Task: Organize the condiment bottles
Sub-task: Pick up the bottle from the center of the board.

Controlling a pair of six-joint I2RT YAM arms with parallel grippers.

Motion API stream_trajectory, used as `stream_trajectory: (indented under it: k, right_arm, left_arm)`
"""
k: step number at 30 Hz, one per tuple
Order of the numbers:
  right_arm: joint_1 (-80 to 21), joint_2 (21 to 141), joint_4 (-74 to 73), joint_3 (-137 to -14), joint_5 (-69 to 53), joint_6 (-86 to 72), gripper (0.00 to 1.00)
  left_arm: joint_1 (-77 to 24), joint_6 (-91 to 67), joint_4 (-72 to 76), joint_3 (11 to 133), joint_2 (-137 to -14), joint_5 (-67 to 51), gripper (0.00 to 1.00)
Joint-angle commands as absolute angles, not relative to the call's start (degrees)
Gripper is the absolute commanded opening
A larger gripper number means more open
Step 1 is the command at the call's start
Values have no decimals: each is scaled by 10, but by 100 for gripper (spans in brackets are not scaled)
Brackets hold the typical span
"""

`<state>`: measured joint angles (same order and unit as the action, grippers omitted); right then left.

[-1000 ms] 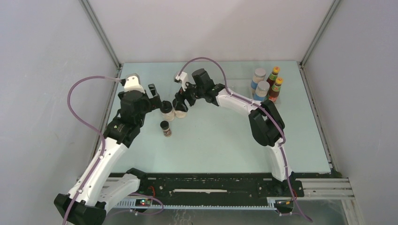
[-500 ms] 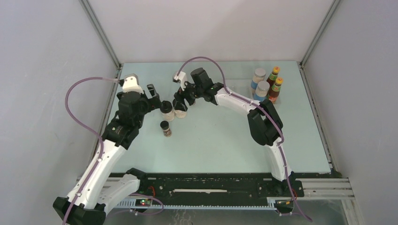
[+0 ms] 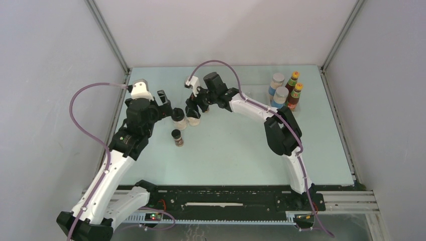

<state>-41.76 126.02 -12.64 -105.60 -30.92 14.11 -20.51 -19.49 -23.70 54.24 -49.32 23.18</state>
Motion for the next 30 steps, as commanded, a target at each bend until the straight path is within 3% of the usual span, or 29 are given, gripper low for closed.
stream_trajectory:
  k: [1,30]
  right_arm:
    - [-417,1265,-143,-1081,-300,152,86]
    - [-424,1202,-137,-1059,-289,163,86]
  left_arm:
    - [-207,-193,-216,562,-483,225,98]
    - [-207,-211,-215,555,-474,206,98]
